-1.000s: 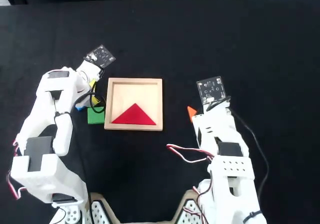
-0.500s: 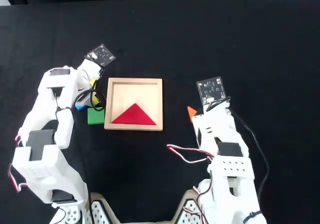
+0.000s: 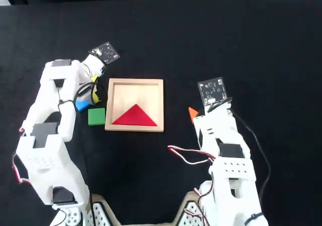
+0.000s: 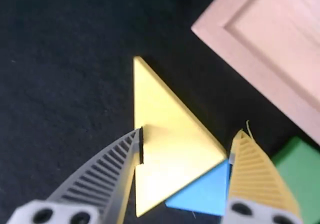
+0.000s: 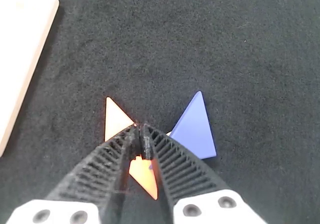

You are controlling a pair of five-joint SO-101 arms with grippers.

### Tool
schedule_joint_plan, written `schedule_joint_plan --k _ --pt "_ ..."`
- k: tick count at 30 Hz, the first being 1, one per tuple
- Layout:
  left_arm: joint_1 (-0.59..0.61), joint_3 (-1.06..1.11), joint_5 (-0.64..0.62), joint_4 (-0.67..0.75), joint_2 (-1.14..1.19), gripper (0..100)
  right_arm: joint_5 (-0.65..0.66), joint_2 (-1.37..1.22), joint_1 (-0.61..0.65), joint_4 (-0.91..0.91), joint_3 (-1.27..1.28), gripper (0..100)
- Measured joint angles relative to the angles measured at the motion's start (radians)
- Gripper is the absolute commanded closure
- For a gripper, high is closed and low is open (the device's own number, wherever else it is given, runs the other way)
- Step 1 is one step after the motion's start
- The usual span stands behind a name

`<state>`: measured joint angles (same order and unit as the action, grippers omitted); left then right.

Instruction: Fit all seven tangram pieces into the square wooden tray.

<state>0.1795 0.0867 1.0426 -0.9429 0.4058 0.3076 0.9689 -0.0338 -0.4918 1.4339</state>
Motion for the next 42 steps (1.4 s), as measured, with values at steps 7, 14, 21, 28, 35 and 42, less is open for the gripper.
schedule_joint_plan --k 7,14,21,28,35,42 --pt "0.002 -0.184 0.026 -0.175 0.110 71 0.000 0.000 0.000 0.000 0.000 98.7" --pt "0.020 -0.261 0.035 -0.190 0.167 69 0.000 0.000 0.000 0.000 0.000 98.7" --pt "0.035 -0.311 0.091 -0.190 0.224 69 0.035 0.000 0.034 0.000 0.003 98.7" --pt "0.035 -0.350 0.097 -0.195 0.242 75 0.049 0.000 0.040 0.000 0.003 98.7" --pt "0.034 -0.353 0.169 -0.206 0.242 93 0.049 0.000 0.040 0.000 0.003 98.7" --pt "0.044 -0.358 0.157 -0.203 0.247 97 0.049 0.000 0.040 0.000 0.003 98.7"
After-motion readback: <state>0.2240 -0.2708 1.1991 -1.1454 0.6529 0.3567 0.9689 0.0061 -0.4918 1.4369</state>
